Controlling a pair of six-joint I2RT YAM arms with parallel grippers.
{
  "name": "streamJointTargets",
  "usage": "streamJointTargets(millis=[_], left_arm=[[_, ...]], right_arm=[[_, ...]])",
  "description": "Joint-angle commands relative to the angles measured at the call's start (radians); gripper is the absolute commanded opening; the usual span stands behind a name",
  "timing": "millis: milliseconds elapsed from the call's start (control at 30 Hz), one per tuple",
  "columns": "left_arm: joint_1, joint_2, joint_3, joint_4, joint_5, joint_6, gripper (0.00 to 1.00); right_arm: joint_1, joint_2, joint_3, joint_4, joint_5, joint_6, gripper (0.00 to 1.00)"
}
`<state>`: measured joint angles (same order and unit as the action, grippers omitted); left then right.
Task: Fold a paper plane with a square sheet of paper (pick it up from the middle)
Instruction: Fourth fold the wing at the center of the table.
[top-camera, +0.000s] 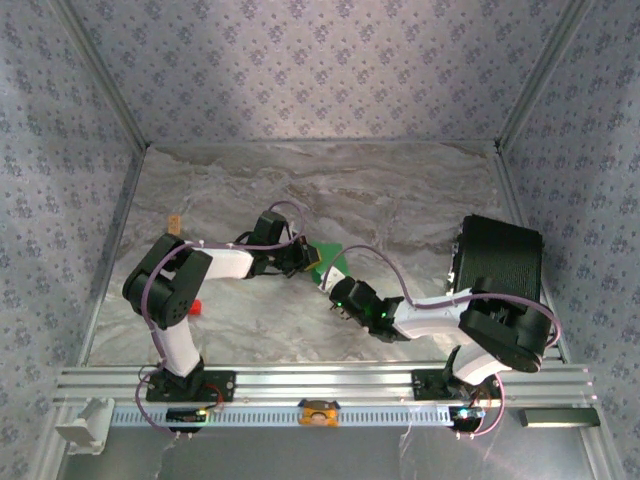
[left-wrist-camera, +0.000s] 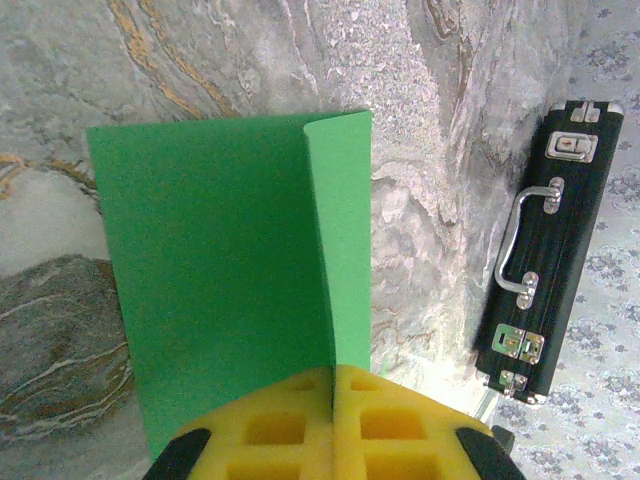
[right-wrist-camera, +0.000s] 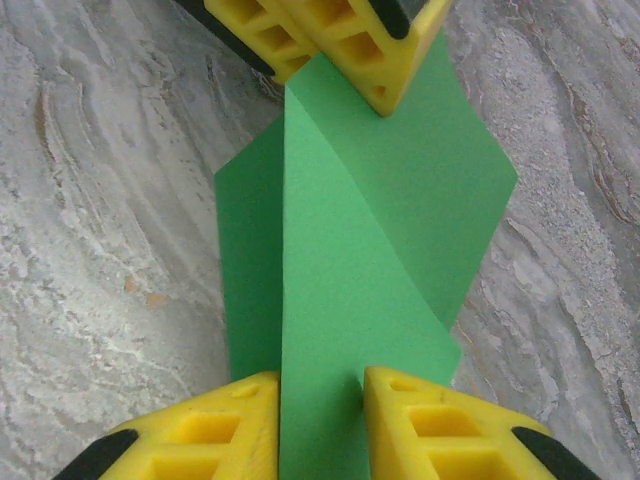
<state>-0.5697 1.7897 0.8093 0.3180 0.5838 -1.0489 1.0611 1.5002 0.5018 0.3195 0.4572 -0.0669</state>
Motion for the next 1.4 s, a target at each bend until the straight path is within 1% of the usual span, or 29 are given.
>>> streamJointTargets(millis=[0,433,667,833,1067,1300,1367], left_arm=[[-0.006,-0.007,0.028,0.005,0.013,0.003,0.04],[-0.006,0.003,0.033,0.003,0.016,0.003,0.02],[-0.008,0.004,0.034,0.005,0.016,0.001,0.02],[-0.009,0.008,0.037,0.004,0.016,0.002,0.02],[-0.013,0.008,0.035,0.003,0.017,0.001,0.02],[-0.012,0.007,0.035,0.002,0.014,0.001,0.02],[-0.013,0.007,0.035,0.001,0.015,0.001,0.02]], right_arm=[[0.006,-0.001,-0.020,-0.020,0.012,0.035,0.28],[0.002,-0.027,-0.049,0.023,0.000,0.073,0.26],[-0.005,-0.025,-0.040,0.042,-0.010,0.072,0.29],[-0.012,-0.020,-0.033,0.056,-0.015,0.078,0.29],[-0.017,-0.017,-0.030,0.050,-0.036,0.082,0.24],[-0.022,-0.021,-0.023,0.037,-0.058,0.090,0.24],[-0.024,-0.021,-0.023,0.033,-0.057,0.095,0.23]])
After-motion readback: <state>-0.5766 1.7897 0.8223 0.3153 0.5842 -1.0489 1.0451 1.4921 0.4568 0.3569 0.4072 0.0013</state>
